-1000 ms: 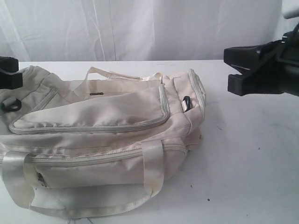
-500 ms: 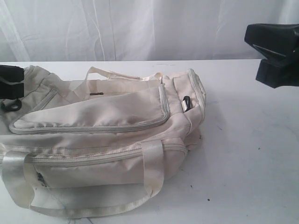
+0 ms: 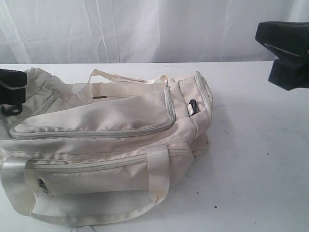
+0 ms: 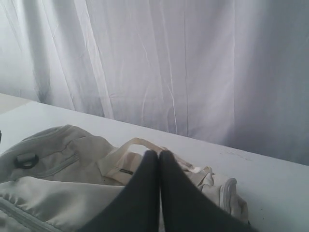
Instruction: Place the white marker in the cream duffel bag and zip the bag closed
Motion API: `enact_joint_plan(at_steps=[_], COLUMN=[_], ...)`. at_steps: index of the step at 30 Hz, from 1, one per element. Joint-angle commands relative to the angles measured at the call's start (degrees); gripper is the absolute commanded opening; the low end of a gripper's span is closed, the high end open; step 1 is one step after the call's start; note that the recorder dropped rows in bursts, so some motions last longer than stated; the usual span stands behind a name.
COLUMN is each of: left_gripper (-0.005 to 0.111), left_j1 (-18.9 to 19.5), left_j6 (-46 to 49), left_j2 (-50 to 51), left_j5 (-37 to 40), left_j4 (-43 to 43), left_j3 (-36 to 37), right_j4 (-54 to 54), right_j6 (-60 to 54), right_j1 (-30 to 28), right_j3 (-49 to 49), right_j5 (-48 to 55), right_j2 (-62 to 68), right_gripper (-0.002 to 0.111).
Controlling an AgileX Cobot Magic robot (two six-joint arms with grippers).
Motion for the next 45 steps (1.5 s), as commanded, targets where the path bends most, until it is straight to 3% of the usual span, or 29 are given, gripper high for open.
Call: enact_joint_plan(at_steps=[1, 15, 29, 34, 39, 45], left_gripper=[0.016, 0.016, 0.016, 0.016, 0.016, 0.016], left_j1=[-0.2, -0.2, -0.2, -0.2, -0.2, -0.2], left_j6=[-0.5, -0.5, -0.5, -0.5, -0.5, -0.5], left_j2=[-0.7, -0.7, -0.7, -0.7, -0.7, -0.7], left_j5=[0.6, 0.6, 0.6, 0.6, 0.6, 0.6], left_j4=[-0.9, -0.9, -0.9, -0.9, -0.9, -0.9], left_j3=[0.2, 0.2, 0.2, 0.2, 0.2, 0.2], right_j4=[0.2, -1.2, 1.4, 16.1, 36.4, 56.5], right_j6=[0.1, -0.2, -1.0, -15.5, -39.5, -59.3], right_j1=[-0.2, -0.2, -0.2, -0.2, -0.2, -0.2], right_j3=[0.2, 2.9, 6.6, 10.4, 12.2, 13.5], right_j5=[0.6, 9.8, 10.0, 12.1, 14.4, 23.2], right_j2=[-4.7, -20.1, -22.5, -24.0, -27.3, -31.5], right_gripper=[0.000, 0.000, 0.000, 0.000, 0.000, 0.000])
